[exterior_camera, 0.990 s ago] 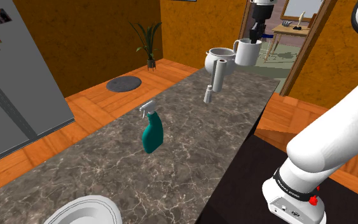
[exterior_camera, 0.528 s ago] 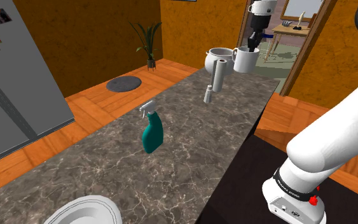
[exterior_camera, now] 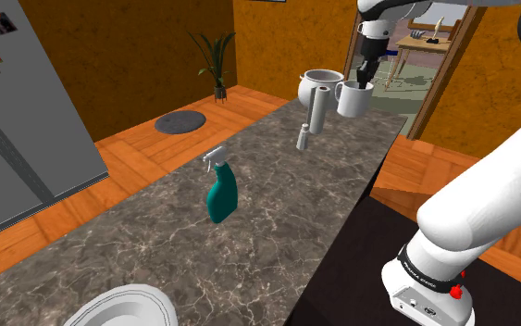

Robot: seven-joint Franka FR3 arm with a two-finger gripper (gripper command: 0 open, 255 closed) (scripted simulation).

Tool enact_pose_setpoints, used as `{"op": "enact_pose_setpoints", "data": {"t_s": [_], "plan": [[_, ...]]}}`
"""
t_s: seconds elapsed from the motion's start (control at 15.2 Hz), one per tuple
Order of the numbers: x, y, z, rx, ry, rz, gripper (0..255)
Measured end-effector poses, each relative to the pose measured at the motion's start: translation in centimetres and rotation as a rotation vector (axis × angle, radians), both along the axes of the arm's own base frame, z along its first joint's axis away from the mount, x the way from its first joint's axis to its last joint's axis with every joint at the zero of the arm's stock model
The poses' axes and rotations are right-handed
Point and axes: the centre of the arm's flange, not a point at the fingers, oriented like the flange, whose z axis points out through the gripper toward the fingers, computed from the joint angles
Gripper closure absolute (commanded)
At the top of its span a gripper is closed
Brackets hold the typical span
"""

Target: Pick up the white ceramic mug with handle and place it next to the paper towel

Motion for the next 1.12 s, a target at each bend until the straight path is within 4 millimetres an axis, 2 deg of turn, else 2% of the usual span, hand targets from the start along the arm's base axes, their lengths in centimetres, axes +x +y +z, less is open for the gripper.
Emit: {"op": "enact_pose_setpoints", "data": {"t_s": [1.12], "plan": [[-0.1, 0.1, -9.0, 0.0, 0.0, 0.0, 255]]}}
